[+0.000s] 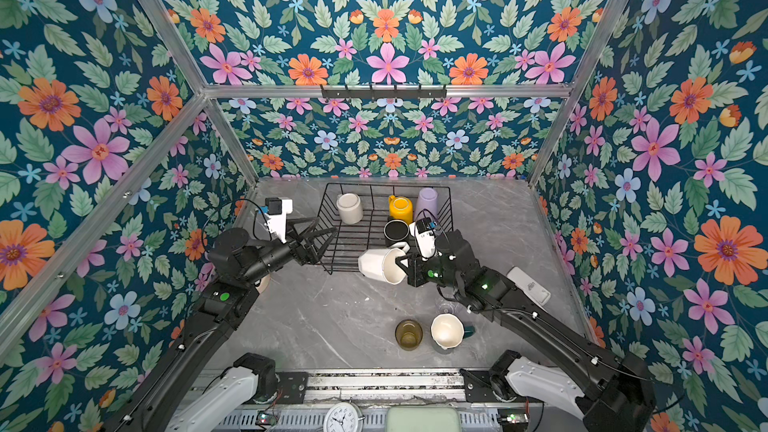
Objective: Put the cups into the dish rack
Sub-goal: 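Lift the cream mug toward the rack while the left gripper reaches toward it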
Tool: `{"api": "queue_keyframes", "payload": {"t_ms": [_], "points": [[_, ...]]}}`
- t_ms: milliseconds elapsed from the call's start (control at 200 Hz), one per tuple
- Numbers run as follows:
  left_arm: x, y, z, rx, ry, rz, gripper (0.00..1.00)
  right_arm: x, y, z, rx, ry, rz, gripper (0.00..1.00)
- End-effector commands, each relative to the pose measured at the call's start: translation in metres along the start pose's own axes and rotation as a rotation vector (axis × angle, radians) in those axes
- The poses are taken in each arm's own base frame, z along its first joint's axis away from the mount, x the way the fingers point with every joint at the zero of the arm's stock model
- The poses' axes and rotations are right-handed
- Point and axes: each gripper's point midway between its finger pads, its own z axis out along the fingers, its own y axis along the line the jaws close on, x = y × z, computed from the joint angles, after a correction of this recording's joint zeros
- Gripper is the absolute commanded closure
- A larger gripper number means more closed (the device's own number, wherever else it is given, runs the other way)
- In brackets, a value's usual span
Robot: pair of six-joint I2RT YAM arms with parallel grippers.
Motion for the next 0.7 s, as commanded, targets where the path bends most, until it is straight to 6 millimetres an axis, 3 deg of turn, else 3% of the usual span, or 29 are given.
{"api": "queue_keyframes", "payload": {"t_ms": [0, 275, 695], "points": [[-0.003, -0.024, -0.002, 0.128, 0.003, 0.026, 0.01, -0.047, 0.033, -0.015, -0.114, -0.221, -0.249, 1.0], [0.009, -0.041, -0.005, 0.252, 0.042, 0.007, 0.01, -0.063, 0.063, -0.024, -0.22, -0.272, -0.422, 1.0], [0.018, -0.073, -0.015, 0.487, 0.07, -0.04, 0.01, -0.067, 0.088, -0.021, -0.35, -0.254, -0.467, 1.0]]}}
